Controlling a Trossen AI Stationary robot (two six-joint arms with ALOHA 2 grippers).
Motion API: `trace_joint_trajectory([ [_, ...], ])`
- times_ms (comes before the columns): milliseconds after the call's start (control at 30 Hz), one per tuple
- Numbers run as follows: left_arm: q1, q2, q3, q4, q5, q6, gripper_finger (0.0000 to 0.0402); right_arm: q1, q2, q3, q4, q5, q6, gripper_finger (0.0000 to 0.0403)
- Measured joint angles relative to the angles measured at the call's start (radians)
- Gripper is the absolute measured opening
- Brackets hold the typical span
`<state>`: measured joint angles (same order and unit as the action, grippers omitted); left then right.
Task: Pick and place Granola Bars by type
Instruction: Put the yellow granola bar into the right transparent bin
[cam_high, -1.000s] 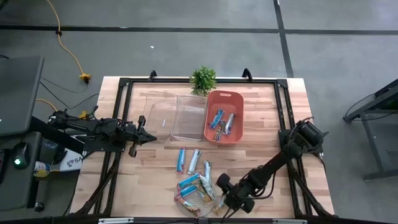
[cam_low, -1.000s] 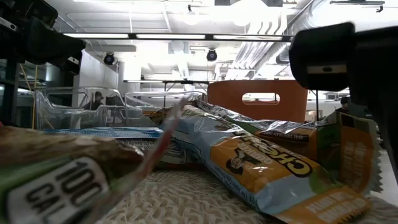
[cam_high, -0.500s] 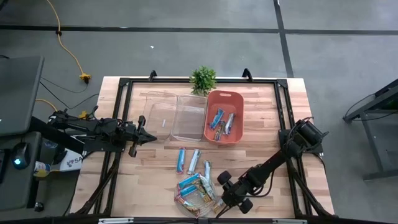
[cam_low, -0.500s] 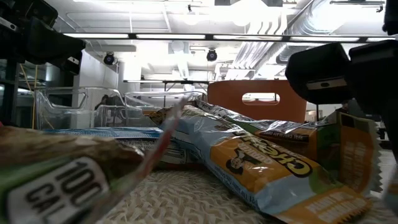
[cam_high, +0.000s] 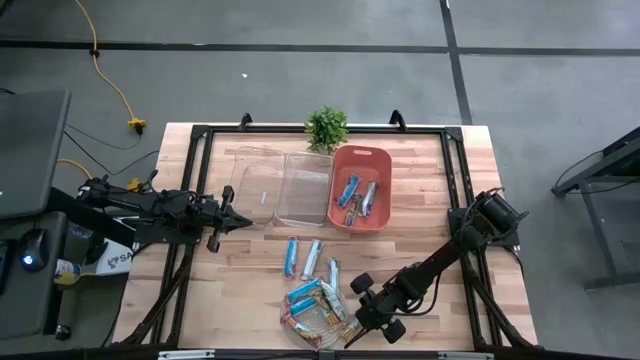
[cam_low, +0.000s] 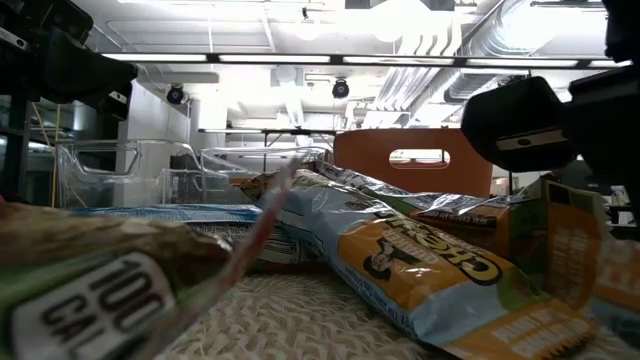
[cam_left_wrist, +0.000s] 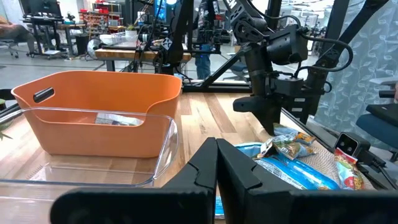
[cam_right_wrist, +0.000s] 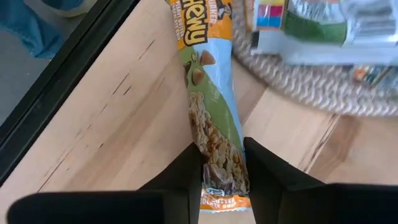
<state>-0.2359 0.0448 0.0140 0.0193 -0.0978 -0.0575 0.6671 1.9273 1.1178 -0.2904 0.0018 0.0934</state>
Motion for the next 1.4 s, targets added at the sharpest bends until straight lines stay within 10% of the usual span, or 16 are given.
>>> trace_joint_trajectory([
  [533,0.0,0.0,0.0,0.0,0.0,0.0,0.0001,-0.004,-0.261,-0.002,0.008,-0.074,0.094,0.0084],
  [1400,0.0,0.0,0.0,0.0,0.0,0.0,0.0001,-0.353,-0.444,-0.001,0.852,0.182,0.281,0.0085],
])
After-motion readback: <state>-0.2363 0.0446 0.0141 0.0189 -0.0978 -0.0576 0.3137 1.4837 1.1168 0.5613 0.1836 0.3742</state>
